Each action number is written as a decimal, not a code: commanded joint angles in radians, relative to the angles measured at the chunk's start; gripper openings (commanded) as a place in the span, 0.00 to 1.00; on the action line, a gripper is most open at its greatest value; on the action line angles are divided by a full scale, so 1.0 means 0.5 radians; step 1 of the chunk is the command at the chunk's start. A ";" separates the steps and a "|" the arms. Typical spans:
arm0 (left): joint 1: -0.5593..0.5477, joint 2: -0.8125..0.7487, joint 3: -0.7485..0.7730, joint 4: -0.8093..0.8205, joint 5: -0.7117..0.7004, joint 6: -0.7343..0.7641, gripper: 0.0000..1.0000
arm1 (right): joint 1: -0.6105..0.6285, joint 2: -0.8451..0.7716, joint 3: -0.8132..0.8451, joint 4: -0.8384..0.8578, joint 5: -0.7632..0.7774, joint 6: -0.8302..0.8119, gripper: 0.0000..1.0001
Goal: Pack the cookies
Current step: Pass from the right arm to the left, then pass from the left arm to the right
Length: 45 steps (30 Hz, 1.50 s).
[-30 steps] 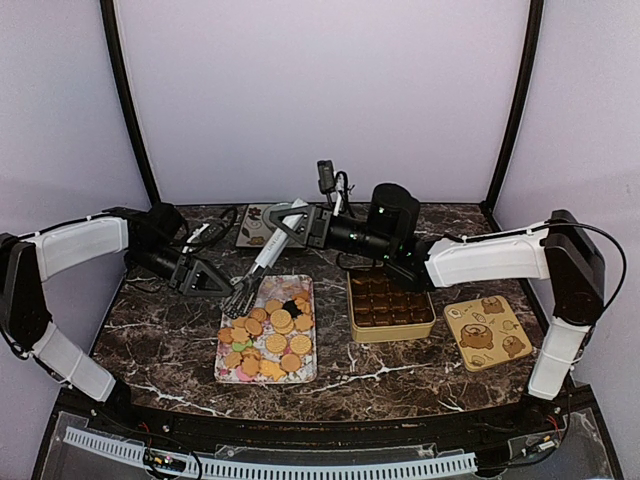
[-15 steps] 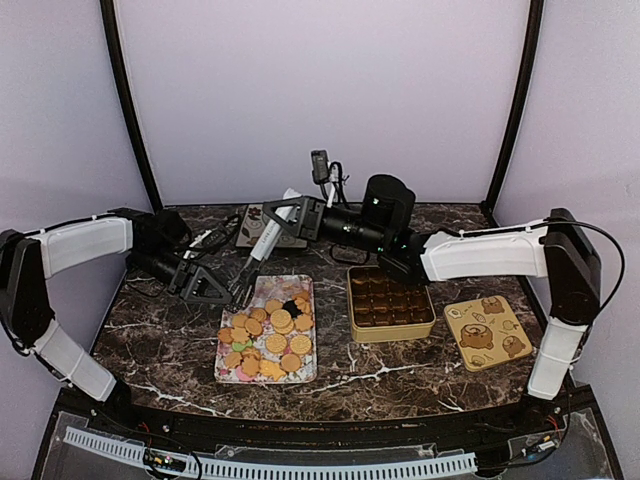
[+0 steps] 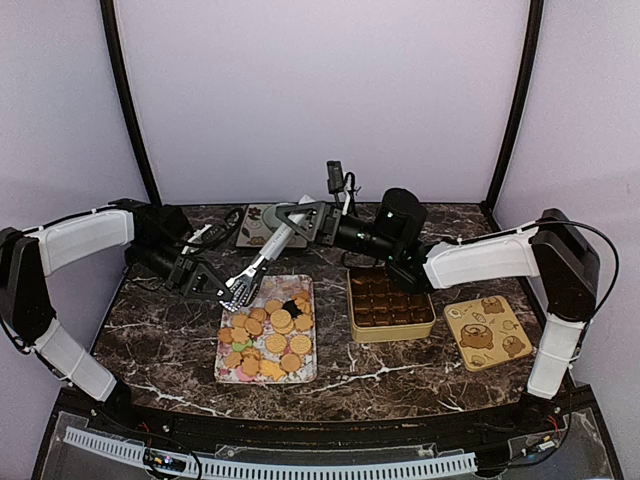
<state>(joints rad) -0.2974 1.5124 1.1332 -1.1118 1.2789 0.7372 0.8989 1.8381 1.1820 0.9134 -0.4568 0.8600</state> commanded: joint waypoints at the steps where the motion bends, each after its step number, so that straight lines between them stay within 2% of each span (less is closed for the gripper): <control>1: 0.023 -0.032 0.064 -0.061 -0.018 0.036 0.00 | -0.011 -0.026 -0.101 0.474 -0.272 0.291 0.73; 6: 0.024 -0.054 0.090 -0.086 -0.051 0.063 0.00 | -0.047 0.013 -0.072 0.487 -0.378 0.385 0.79; 12: 0.021 -0.099 0.144 -0.034 -0.055 -0.003 0.00 | -0.067 0.067 -0.072 0.454 -0.392 0.434 0.80; 17: 0.020 -0.083 0.193 -0.083 -0.081 0.039 0.00 | -0.067 0.128 -0.003 0.357 -0.406 0.447 0.78; 31: 0.004 -0.080 0.196 -0.265 -0.194 0.260 0.00 | -0.114 0.354 0.200 0.767 -0.853 0.855 0.67; 40: 0.000 -0.063 0.207 -0.260 -0.261 0.267 0.00 | -0.112 0.305 0.225 0.457 -1.012 0.652 0.64; 45: 0.000 -0.038 0.210 -0.267 -0.281 0.277 0.00 | -0.106 0.283 0.199 0.477 -1.025 0.617 0.62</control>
<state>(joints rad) -0.2977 1.4975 1.2110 -1.2331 1.1561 0.8593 0.8356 2.0163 1.2675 1.1240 -0.9051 1.1889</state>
